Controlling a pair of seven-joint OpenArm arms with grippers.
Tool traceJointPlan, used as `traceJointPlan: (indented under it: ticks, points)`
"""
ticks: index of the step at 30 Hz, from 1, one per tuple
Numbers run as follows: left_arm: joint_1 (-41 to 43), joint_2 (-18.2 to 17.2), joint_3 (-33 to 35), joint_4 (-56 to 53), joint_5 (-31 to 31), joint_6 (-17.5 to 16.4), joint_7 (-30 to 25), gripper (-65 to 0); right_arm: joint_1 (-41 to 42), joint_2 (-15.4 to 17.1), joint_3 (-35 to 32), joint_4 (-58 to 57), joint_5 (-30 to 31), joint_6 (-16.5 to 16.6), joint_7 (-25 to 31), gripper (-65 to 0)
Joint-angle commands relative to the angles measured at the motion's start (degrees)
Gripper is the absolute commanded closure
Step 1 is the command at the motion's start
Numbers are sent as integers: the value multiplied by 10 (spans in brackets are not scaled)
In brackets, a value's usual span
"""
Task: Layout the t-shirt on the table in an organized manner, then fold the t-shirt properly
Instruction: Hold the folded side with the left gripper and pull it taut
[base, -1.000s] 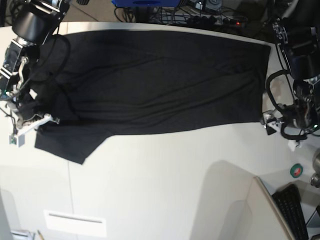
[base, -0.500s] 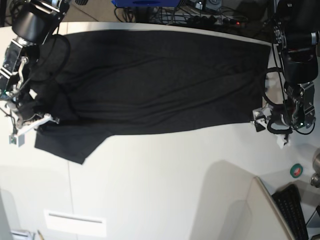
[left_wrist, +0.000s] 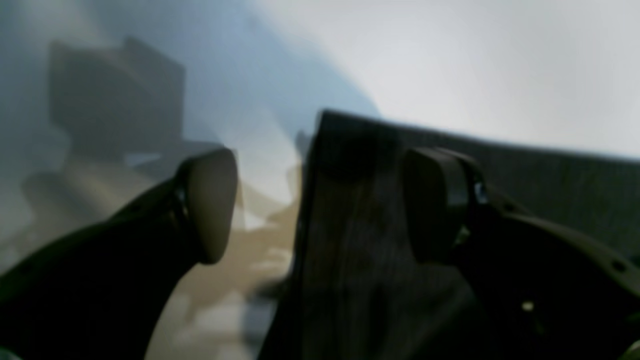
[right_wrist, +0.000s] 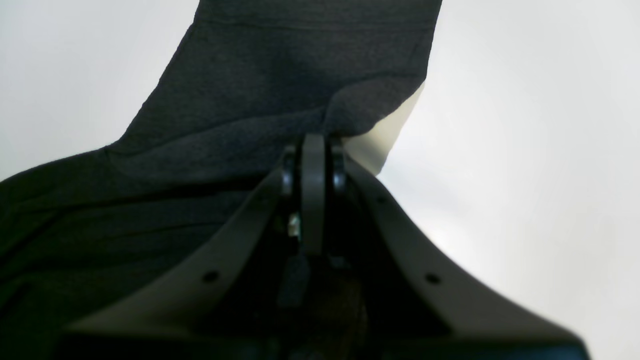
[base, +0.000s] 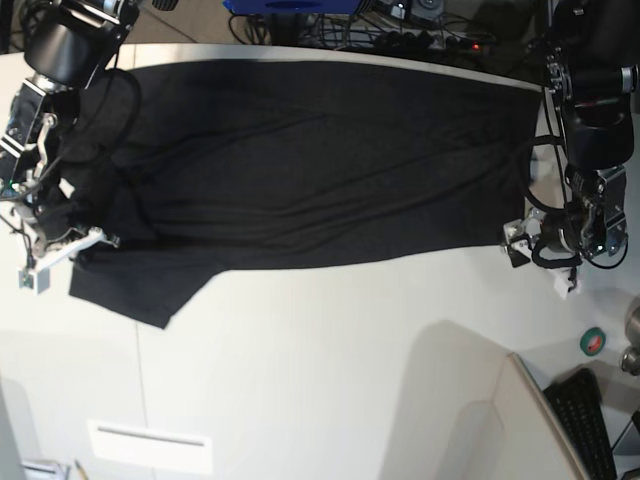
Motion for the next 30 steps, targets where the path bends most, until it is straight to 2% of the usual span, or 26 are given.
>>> traceJointPlan:
  ticks: [1, 4, 26, 28, 30]
  points:
    - [-15, -10, -1, -12, -1, 0, 2, -494, 9, 7, 1, 13, 6, 4, 12, 0]
    - [-27, -9, -1, -43, -1, -2, -6, -494, 8, 7, 1, 13, 6, 4, 12, 0]
    - [-13, 5, 0, -31, -1, -3, -5, -490, 8, 7, 1, 13, 6, 4, 12, 0]
    - [-13, 5, 0, -31, -1, -3, -5, -457, 8, 7, 1, 13, 6, 4, 12, 0]
    - [-13, 5, 0, -31, -1, -3, -5, -392, 8, 7, 2, 13, 6, 4, 12, 0]
